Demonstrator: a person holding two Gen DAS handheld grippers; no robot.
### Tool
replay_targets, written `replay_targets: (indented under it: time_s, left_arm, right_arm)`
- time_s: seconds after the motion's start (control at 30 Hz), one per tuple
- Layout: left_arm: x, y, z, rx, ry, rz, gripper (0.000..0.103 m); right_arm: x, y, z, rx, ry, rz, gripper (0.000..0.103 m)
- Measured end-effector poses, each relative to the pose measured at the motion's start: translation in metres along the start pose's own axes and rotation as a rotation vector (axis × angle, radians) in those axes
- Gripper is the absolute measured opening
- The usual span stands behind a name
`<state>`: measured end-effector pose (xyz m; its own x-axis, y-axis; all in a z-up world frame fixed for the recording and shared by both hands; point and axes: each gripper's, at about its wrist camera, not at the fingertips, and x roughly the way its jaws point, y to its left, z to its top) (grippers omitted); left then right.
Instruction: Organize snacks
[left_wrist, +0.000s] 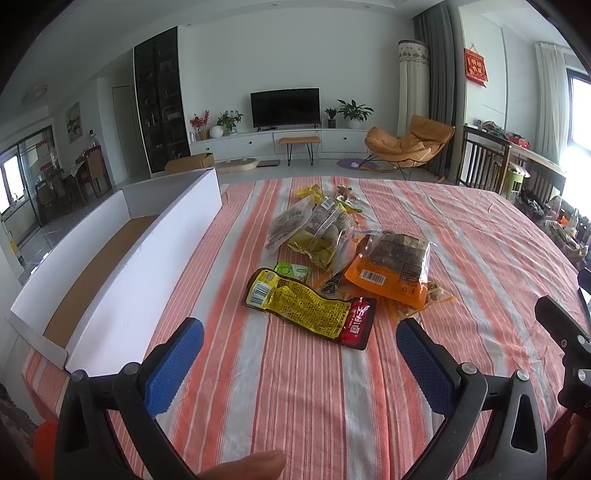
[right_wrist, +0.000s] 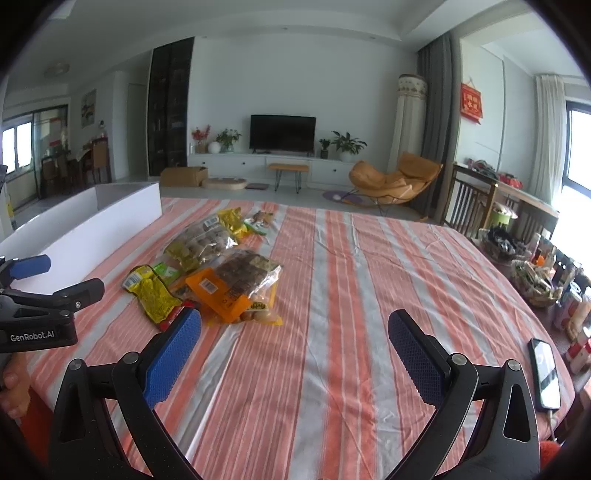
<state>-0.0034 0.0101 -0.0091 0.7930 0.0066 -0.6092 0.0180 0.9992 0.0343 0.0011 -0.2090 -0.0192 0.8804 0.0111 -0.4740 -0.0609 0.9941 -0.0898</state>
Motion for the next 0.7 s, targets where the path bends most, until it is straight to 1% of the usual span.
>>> replay_targets:
  time_s: [0.7]
  left_arm:
    - [0.0084,-0.0036,-0.0055,0.006,0.032,0.003,0.103]
  right_arm:
    - [0.0044,-0.0045,-0.0078,0.010,0.016,0.001,0.102]
